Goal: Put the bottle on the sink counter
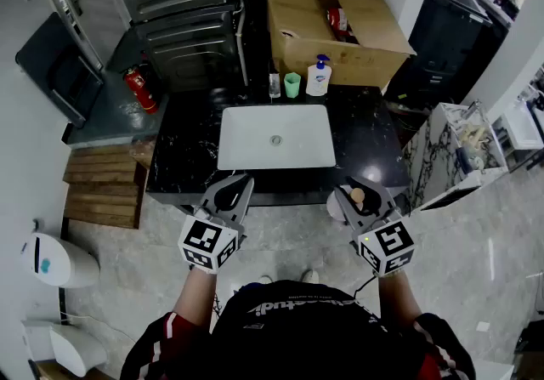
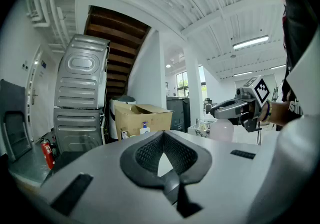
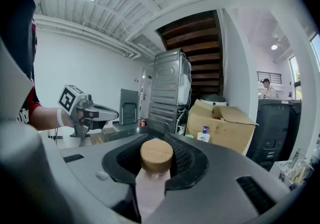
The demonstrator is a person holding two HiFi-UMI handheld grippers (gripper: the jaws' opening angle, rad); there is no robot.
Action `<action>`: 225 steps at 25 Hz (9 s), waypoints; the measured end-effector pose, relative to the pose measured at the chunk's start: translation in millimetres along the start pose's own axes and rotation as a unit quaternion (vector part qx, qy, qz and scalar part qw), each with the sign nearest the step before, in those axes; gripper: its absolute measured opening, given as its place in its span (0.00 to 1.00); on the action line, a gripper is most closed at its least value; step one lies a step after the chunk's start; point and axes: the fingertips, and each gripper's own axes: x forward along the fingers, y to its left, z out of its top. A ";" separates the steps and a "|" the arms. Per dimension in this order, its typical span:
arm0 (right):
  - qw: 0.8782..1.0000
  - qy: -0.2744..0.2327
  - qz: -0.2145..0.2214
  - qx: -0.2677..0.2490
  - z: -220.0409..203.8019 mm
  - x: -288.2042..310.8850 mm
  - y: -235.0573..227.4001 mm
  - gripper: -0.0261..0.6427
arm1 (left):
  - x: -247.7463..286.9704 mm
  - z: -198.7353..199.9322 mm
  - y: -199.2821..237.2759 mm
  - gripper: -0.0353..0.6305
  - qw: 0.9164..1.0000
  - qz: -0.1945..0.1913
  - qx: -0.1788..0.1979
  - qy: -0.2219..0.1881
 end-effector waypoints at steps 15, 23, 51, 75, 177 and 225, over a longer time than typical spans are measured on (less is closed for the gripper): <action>1.000 0.001 0.005 0.004 -2.6 -0.8 1.0 0.23 | -0.5 0.0 -0.2 0.08 1.000 0.003 -0.002 0.000; 1.000 -0.005 0.008 0.015 -0.8 -1.2 0.5 0.23 | -0.7 -0.3 -1.4 0.08 1.000 0.001 0.000 0.002; 1.000 -0.010 0.025 0.010 -16.8 -34.1 -56.1 0.23 | 49.2 8.2 -59.4 0.08 1.000 0.013 0.005 0.008; 1.000 0.010 -0.011 0.022 -30.1 35.0 -121.9 0.23 | 142.4 -9.2 3.6 0.08 1.000 -0.014 0.002 0.016; 0.991 -0.052 -0.104 -0.063 4.5 245.7 -317.2 0.12 | 347.7 -16.9 96.2 0.07 0.999 -0.047 0.022 0.014; 0.994 -0.094 0.057 0.025 61.4 178.2 -65.8 0.09 | 145.4 22.7 118.2 0.07 0.998 0.032 0.007 -0.045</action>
